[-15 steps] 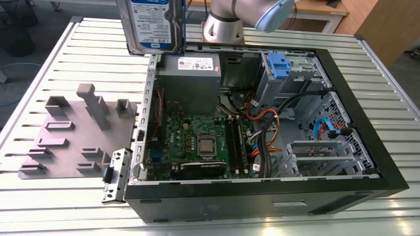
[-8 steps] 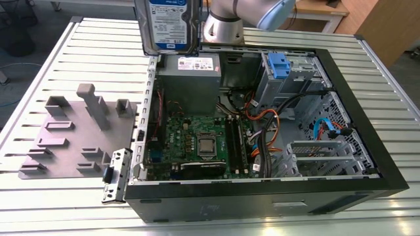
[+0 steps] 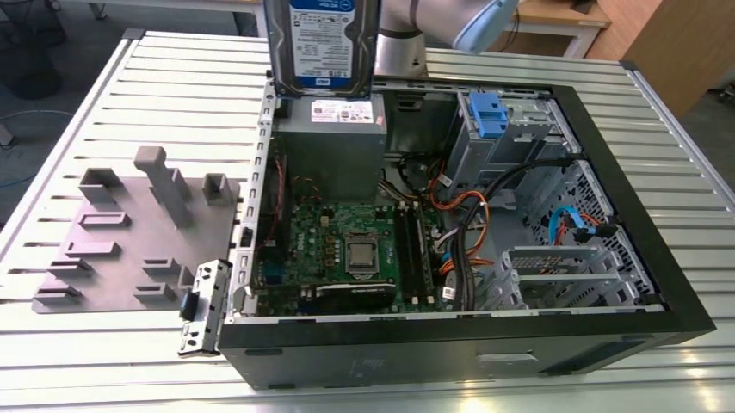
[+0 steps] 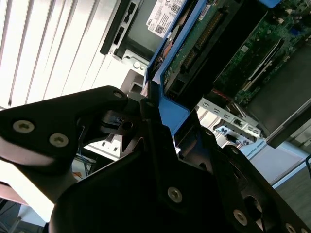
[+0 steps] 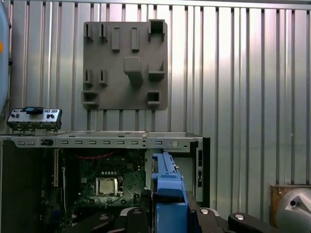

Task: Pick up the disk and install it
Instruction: 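Pick up the disk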

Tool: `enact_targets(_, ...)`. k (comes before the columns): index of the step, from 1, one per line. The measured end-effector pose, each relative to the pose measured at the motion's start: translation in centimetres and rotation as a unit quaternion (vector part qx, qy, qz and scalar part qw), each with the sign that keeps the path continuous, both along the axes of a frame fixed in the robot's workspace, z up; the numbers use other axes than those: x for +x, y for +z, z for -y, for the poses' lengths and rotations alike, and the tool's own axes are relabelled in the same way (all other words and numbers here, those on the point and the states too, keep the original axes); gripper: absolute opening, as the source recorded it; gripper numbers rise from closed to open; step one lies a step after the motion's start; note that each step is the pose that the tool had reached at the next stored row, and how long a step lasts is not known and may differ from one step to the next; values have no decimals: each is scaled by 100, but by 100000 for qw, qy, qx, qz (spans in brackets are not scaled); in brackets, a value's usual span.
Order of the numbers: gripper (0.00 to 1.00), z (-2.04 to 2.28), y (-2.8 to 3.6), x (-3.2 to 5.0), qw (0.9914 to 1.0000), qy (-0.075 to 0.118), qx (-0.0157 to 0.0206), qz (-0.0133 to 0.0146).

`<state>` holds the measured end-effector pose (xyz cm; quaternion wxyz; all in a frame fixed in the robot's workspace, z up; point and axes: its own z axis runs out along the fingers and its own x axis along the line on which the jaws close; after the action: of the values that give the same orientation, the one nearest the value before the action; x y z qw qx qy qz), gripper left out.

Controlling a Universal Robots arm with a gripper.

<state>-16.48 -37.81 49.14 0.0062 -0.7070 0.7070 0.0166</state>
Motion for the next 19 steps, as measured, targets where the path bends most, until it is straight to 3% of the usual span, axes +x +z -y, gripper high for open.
enact_targets(19,36,0,-1,632,100000,-2,4,2)
